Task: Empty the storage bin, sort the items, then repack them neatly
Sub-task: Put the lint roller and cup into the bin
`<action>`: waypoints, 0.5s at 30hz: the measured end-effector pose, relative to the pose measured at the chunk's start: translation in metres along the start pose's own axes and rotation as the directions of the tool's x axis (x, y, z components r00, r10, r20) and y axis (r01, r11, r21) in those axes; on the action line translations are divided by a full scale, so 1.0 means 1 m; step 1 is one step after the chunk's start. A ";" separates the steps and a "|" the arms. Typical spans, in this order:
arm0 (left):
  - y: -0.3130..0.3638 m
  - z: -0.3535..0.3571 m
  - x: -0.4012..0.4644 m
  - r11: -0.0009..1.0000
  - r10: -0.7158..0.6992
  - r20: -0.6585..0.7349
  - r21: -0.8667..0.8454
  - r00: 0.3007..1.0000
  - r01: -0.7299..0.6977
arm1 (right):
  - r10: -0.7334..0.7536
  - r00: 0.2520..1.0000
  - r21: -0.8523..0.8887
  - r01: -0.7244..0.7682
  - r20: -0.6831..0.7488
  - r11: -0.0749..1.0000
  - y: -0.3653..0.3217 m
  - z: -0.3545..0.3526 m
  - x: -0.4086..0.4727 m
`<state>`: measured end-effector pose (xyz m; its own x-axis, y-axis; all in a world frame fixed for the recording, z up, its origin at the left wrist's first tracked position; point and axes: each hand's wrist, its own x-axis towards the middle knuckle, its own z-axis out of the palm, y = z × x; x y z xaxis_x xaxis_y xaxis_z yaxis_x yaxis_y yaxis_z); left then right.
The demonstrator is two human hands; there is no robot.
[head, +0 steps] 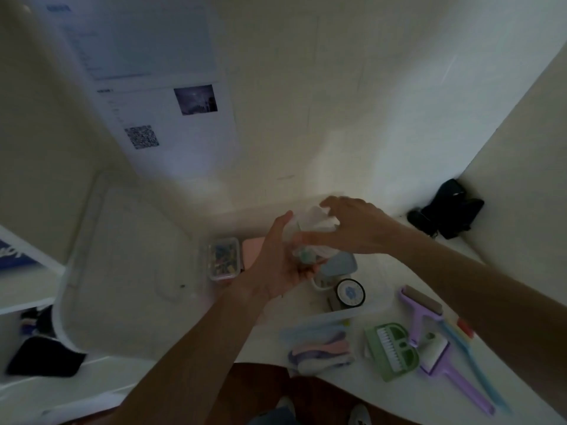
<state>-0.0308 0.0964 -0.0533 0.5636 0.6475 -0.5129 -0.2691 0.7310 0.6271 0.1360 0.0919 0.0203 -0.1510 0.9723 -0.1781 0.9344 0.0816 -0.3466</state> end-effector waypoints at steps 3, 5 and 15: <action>-0.002 0.002 -0.002 1.000 0.008 -0.022 0.004 1.000 -0.008 | -0.107 0.992 0.115 0.098 0.068 0.989 0.002 -0.008 -0.001; -0.004 0.002 -0.003 1.000 0.017 0.002 0.011 1.000 -0.017 | -0.089 0.996 0.107 0.086 0.021 0.990 0.004 -0.006 -0.001; -0.026 -0.025 0.007 0.989 -0.093 -0.048 -0.118 0.995 0.087 | -0.021 0.997 0.123 0.011 0.077 0.992 0.012 0.043 0.008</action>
<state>-0.0396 0.0872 -0.0875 0.5484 0.5861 -0.5964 -0.3093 0.8048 0.5065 0.1325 0.0907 -0.0252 -0.1950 0.9506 -0.2416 0.8861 0.0651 -0.4590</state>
